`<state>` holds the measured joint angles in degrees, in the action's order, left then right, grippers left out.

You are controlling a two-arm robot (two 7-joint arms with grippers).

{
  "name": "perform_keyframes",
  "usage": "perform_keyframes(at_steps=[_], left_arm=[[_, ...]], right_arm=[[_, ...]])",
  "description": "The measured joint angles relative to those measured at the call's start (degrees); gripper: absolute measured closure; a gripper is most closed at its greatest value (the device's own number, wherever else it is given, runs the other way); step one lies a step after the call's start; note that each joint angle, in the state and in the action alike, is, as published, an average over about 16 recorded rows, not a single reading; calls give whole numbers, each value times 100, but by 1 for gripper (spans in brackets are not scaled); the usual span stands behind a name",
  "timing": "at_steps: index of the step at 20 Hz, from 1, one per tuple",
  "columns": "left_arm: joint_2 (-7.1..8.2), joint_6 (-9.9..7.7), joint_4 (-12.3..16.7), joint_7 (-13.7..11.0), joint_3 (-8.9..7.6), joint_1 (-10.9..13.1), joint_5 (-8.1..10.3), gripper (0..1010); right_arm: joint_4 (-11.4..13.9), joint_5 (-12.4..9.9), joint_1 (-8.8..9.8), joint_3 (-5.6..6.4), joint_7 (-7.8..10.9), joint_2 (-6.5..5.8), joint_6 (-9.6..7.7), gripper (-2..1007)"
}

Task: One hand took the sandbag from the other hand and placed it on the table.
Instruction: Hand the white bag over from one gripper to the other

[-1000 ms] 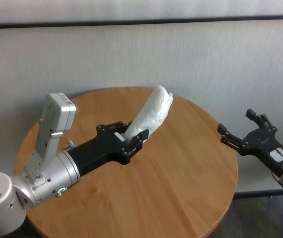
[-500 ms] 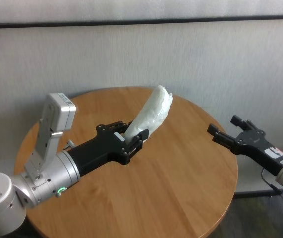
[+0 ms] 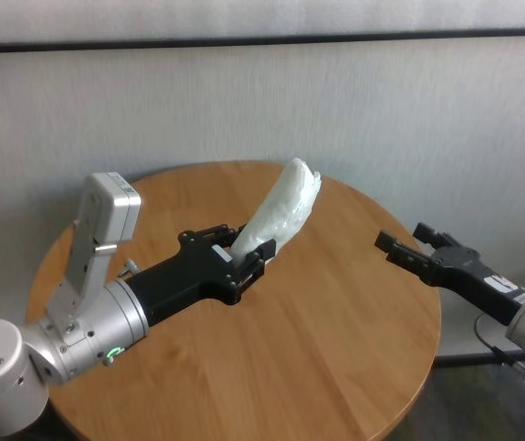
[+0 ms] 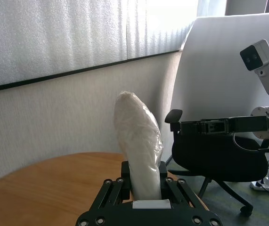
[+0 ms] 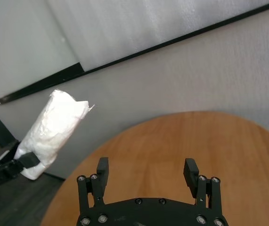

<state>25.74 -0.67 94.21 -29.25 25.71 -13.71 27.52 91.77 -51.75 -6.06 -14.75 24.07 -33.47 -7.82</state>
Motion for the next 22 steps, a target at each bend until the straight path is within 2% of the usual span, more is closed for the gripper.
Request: perform_keyframes(at_steps=[7, 17, 22], left_arm=[[0, 0, 0, 0, 0, 0, 0, 665], [0, 0, 0, 0, 0, 0, 0, 665], [0, 0, 0, 0, 0, 0, 0, 665]], right_arm=[[15, -540, -54, 12, 150, 28, -339, 4], [-11, -1196, -166, -34, 401, 26, -652, 4], [-39, -1587, -254, -68, 431, 44, -937, 4]])
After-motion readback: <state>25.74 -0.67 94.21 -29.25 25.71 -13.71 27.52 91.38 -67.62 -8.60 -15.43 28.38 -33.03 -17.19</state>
